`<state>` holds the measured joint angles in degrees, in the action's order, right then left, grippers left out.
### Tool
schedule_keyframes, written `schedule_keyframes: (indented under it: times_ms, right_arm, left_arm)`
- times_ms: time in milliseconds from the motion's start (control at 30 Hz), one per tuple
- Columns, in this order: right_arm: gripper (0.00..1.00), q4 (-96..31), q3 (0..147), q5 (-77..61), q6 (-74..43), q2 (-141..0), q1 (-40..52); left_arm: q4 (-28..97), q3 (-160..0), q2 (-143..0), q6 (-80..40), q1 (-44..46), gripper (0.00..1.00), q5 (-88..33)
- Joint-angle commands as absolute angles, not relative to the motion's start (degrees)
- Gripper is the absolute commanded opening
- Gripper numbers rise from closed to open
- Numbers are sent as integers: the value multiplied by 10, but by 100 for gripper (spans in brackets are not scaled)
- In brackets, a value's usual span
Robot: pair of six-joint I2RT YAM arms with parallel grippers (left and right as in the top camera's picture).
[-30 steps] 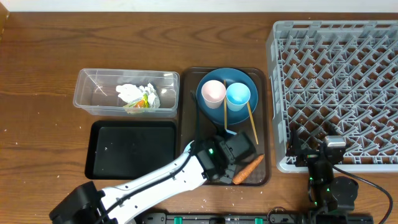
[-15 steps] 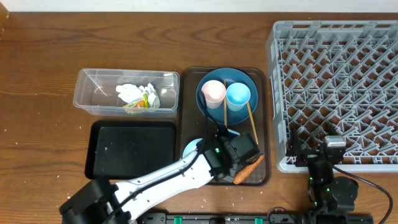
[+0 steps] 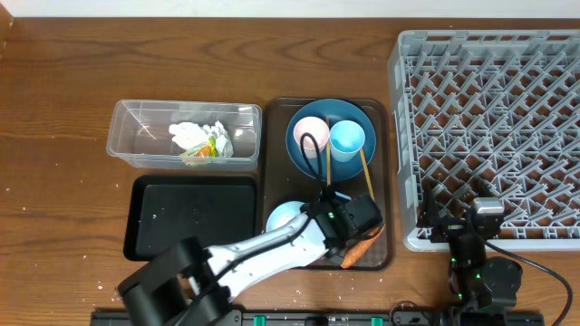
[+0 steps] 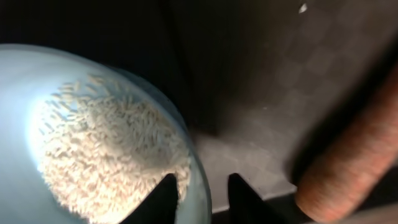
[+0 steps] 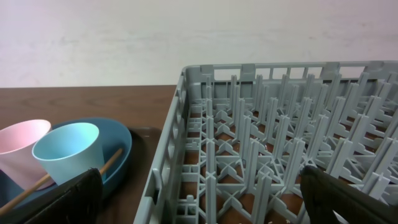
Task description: Sort waste into correct bins and load items into the dishwasher rack
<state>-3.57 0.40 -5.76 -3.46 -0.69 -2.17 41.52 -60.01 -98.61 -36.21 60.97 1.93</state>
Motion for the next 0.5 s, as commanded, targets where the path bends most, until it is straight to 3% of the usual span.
schedule_keyframes:
  times_ms: [0,233,467]
  right_arm:
    - [99,-37,3,-58,-36,-4,-24]
    - [99,-37,3,-58,-36,-4,-24]
    - [99,-37,3,-58,-36,-4,-24]
  left_arm:
    - [414,-594,-992,-365,612,25,32]
    - [415,-595,-992,-365,612,11,37]
    - [419,-595,-992,-365,611,6,37]
